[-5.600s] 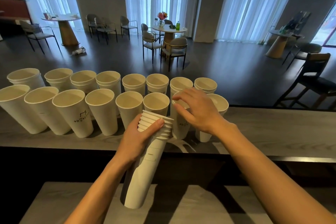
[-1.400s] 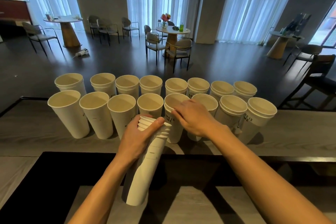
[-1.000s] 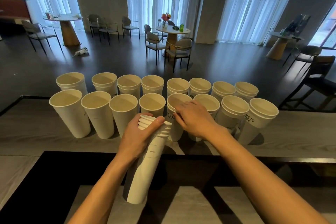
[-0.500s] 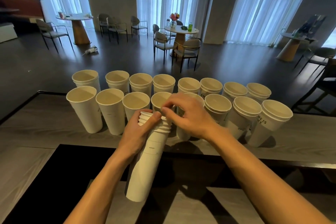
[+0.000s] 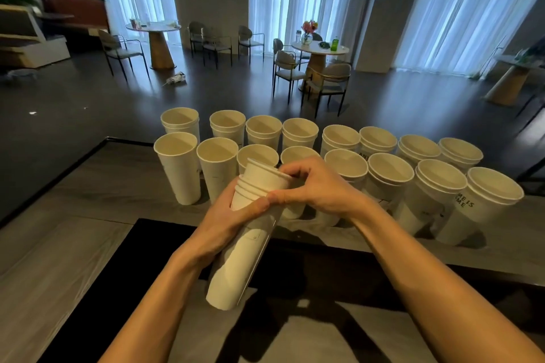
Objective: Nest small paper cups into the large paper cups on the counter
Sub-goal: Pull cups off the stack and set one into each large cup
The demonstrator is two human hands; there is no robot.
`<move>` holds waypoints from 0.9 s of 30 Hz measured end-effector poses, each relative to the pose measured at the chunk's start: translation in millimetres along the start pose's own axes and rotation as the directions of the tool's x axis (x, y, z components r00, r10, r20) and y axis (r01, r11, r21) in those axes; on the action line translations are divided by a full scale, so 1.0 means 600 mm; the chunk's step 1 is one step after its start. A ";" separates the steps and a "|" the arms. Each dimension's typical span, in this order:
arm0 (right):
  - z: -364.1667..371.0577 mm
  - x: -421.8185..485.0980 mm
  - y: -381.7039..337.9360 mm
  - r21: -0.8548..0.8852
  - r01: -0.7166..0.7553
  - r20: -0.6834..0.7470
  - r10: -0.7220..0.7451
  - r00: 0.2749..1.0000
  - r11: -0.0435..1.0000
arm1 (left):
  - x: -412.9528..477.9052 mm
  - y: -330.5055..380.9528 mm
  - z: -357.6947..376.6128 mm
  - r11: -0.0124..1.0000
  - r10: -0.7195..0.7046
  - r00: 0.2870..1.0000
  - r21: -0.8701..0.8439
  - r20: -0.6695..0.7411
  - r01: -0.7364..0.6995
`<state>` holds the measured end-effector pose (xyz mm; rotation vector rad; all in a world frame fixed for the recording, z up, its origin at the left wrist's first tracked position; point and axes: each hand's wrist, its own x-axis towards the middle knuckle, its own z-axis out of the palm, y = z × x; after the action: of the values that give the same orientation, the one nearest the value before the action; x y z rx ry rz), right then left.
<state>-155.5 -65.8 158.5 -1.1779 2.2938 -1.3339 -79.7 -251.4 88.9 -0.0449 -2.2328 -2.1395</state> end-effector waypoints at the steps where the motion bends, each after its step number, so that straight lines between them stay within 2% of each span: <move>1: 0.002 0.002 -0.001 -0.004 -0.003 0.009 0.003 1.000 1.000 | -0.001 -0.003 -0.002 1.000 0.003 1.000 -0.001 -0.009 -0.003; 4: 0.003 0.000 -0.006 -0.038 -0.042 0.137 0.046 0.990 0.998 | -0.004 -0.005 -0.007 1.000 0.011 1.000 0.017 -0.021 -0.011; 5: 0.001 -0.001 -0.007 -0.049 -0.057 0.133 0.063 0.989 0.997 | -0.004 -0.007 -0.008 1.000 0.010 1.000 0.026 -0.027 -0.009; 7: -0.010 -0.003 -0.012 -0.081 -0.079 0.021 0.081 0.996 0.994 | -0.005 -0.009 -0.008 0.997 0.006 0.999 0.079 -0.051 -0.002; 10: -0.040 -0.007 -0.024 -0.100 -0.076 -0.250 0.049 0.967 0.992 | 0.000 -0.016 -0.008 0.984 0.006 0.993 0.177 -0.122 0.016; 13: -0.071 -0.012 -0.032 -0.158 0.009 -0.450 -0.080 0.889 0.987 | 0.004 -0.015 -0.002 0.985 0.017 0.983 0.171 -0.183 0.015; 16: -0.083 -0.016 -0.030 -0.259 0.039 -0.580 -0.188 0.793 0.965 | 0.006 -0.015 0.004 0.992 0.030 0.973 0.127 -0.230 0.000; 20: -0.081 -0.016 -0.007 -0.519 0.003 -0.595 -0.363 0.717 0.855 | 0.016 -0.012 0.010 0.998 0.035 0.966 0.067 -0.255 -0.018; 23: -0.075 -0.017 0.005 -0.646 -0.022 -0.571 -0.463 0.678 0.763 | 0.023 -0.001 0.015 0.997 0.046 0.964 0.065 -0.262 -0.030; 25: -0.071 -0.018 0.012 -0.701 -0.036 -0.533 -0.489 0.691 0.712 | 0.024 0.005 0.016 0.997 0.053 0.964 0.069 -0.259 -0.036; 27: -0.069 -0.014 0.022 -0.723 -0.056 -0.493 -0.458 0.740 0.689 | 0.023 0.008 0.016 0.997 0.050 0.966 0.062 -0.253 -0.036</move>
<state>-179.8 -30.5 169.5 -1.3675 3.5070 -1.0309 -93.5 -242.0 93.8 0.1719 -2.1234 -1.9329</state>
